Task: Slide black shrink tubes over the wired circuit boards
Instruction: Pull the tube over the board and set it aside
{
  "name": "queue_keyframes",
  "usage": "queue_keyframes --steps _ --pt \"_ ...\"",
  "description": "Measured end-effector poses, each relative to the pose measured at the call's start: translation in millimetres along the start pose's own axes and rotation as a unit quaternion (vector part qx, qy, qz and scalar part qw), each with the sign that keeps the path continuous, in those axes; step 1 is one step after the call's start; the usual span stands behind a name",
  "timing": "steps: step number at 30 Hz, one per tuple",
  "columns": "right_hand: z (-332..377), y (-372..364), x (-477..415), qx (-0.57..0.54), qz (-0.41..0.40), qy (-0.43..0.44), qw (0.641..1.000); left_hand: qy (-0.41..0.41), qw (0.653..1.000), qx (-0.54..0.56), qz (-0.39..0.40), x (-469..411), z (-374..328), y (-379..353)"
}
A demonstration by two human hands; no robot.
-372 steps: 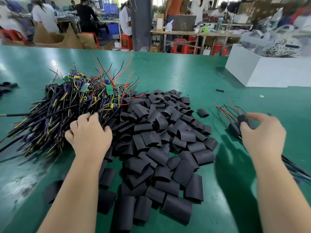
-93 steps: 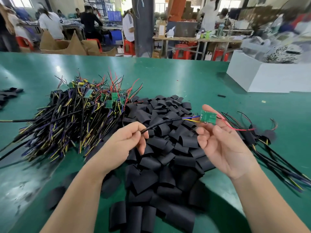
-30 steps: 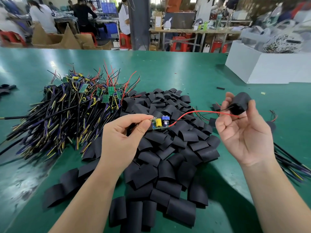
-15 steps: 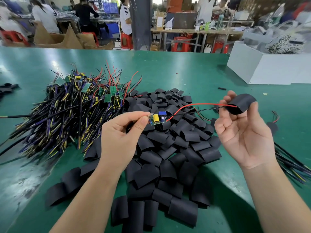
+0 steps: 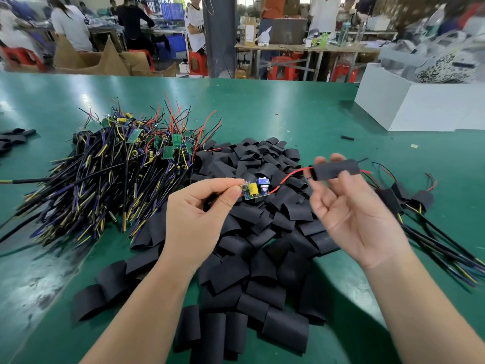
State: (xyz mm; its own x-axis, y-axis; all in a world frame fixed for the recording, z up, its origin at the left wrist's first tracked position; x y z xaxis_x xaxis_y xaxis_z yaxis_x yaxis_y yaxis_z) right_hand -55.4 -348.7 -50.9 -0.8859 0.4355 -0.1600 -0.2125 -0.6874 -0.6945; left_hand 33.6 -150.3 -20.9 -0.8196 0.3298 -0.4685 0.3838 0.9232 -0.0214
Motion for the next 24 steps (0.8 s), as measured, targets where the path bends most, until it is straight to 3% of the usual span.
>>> queue_keyframes --steps 8,15,24 --pt "-41 -21 8 0.034 0.049 -0.066 0.996 0.005 1.0 0.006 0.017 4 -1 -10" --pt "-32 -12 6 0.095 -0.001 -0.029 0.995 -0.012 0.999 -0.014 0.033 6 -6 -13" --pt "-30 -6 7 0.158 -0.035 -0.046 0.986 -0.041 0.995 -0.048 0.071 11 -11 -21"
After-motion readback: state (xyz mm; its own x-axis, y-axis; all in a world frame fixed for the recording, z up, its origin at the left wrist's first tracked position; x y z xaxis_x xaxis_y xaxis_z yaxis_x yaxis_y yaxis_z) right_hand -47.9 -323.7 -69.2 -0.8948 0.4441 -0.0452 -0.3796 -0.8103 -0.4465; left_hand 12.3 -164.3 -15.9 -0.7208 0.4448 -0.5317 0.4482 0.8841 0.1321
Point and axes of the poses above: each hand's wrist, its own x-axis away from the middle knuckle, its own y-axis out of the back of the hand, z = x × y, the point moved 10 cm from there along -x, towards the middle knuckle, and after that the axes turned 4 degrees about y, right-handed, at the moved point
